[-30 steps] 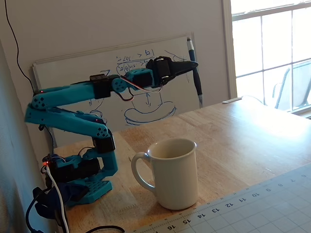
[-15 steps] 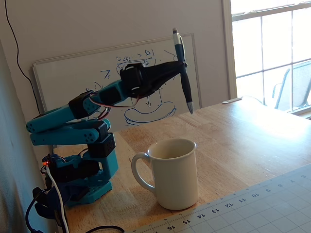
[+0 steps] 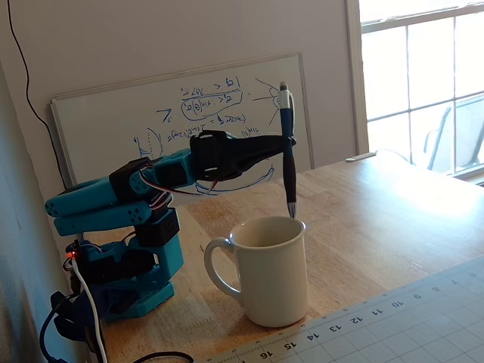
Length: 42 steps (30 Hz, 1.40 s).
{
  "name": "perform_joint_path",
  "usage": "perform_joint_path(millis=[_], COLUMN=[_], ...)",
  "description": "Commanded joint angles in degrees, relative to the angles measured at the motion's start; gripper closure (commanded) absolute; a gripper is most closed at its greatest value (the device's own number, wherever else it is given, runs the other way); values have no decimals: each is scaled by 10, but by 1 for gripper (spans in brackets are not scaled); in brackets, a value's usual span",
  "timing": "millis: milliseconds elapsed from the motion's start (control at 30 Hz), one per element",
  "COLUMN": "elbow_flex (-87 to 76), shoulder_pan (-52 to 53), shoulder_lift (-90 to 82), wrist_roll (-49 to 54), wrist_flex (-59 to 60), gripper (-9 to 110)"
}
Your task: Grasp a pen and put it in a mug.
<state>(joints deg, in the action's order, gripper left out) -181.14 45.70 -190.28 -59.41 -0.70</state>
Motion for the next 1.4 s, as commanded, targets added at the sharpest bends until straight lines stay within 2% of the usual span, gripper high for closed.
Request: perform_joint_path(millis=[0, 333, 667, 833, 1000, 1100, 1367], elbow_flex=[16, 16, 16, 16, 25, 30, 64], shoulder_pan=[4, 7, 4, 4, -15, -25, -32], shoulder_lift=[-9, -54, -54, -54, -54, -55, -53], wrist_roll=[2, -5, 2, 3, 4, 4, 9], wrist_flex=[40, 191, 284, 286, 285, 279, 167], gripper=[100, 100, 100, 99, 89, 88, 88])
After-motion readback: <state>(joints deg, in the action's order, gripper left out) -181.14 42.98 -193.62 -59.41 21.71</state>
